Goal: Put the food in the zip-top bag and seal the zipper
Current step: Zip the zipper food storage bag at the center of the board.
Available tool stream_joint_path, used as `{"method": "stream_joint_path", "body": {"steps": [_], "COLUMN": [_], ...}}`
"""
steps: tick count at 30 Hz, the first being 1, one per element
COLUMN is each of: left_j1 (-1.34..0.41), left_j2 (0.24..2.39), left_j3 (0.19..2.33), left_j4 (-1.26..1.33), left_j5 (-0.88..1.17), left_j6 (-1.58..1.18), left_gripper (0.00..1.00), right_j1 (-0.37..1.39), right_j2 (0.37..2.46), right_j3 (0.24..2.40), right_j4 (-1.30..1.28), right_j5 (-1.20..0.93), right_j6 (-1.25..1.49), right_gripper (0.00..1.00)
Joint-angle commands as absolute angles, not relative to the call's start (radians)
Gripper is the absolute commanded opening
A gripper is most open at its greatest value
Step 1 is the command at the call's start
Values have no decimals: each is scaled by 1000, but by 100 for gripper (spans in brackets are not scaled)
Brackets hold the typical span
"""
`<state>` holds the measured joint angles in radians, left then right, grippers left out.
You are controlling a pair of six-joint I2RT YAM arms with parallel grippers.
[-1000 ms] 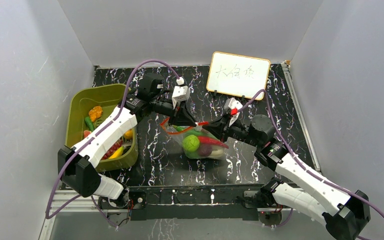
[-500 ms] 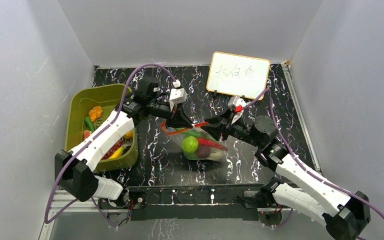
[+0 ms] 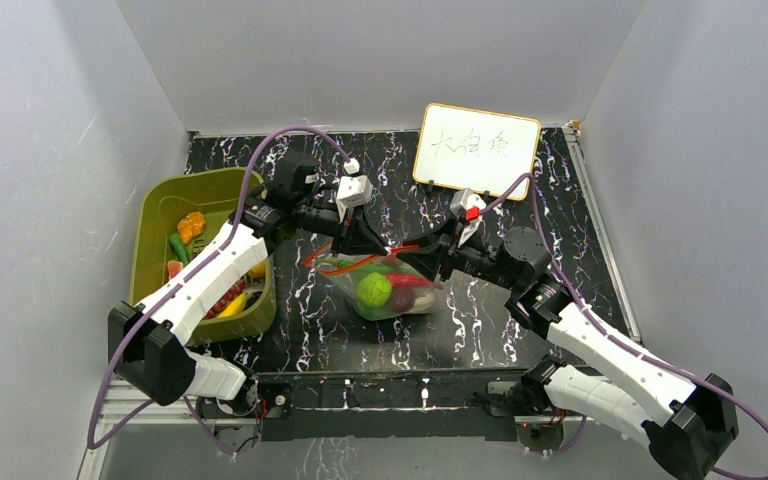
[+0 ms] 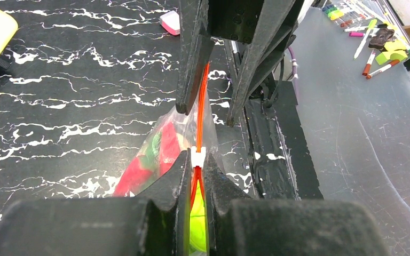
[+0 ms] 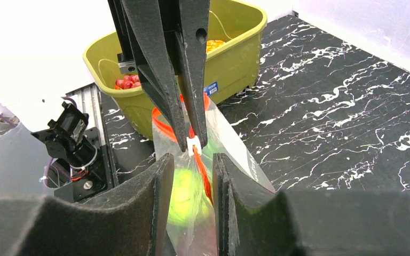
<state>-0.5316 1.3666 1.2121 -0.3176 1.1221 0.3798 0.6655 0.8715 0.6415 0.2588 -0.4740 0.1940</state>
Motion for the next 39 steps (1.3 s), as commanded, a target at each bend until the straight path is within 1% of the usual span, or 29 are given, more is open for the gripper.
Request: {"method": "stream_joint_path", "body": {"steps": [1,2,3,4,5,6,7,13,17,29,36,39], "left_j1": [-525,-525,-525,-526,-525,-525,-526,-526,-526,-525,-523,-525], "left_j2": [1319,1321,1320,1319,1317,1314,1312,1292,1273,1247,1241,1231], "left_j3": [1198,1198,1200,1202,1204,1206,1207,1211,1206,1238,1259,1255], "left_j4": [-251,-250,-249,-247,-248,-246,-244,-288,-309,-412,-445,-451], "left_j5": [1190,1190,1190,1190,1190,1190,1185,1136,1095,968,901,880], "left_j6": [360,358,356,354,352,349,346,353,347,340,333,326], "left_gripper": [0,0,0,0,0,0,0,0,0,0,0,0], "right_j1": [663,664,663,663,663,663,664,663,664,663,663,656], "right_j2": [875,873,871,869,867,866,864,826,805,792,805,822], "right_j3": [675,673,671,672,674,676,676,672,685,691,704,723], "right_j4": [327,332,335,335,336,337,335,314,293,232,155,147], "right_j5": [-489,-484,-480,-475,-472,-468,-455,-268,-195,54,263,272], "right_j6": [202,201,197,194,192,191,189,194,198,193,183,169], "right_gripper": [30,29,24,15,10,3,0,0,0,0,0,0]}}
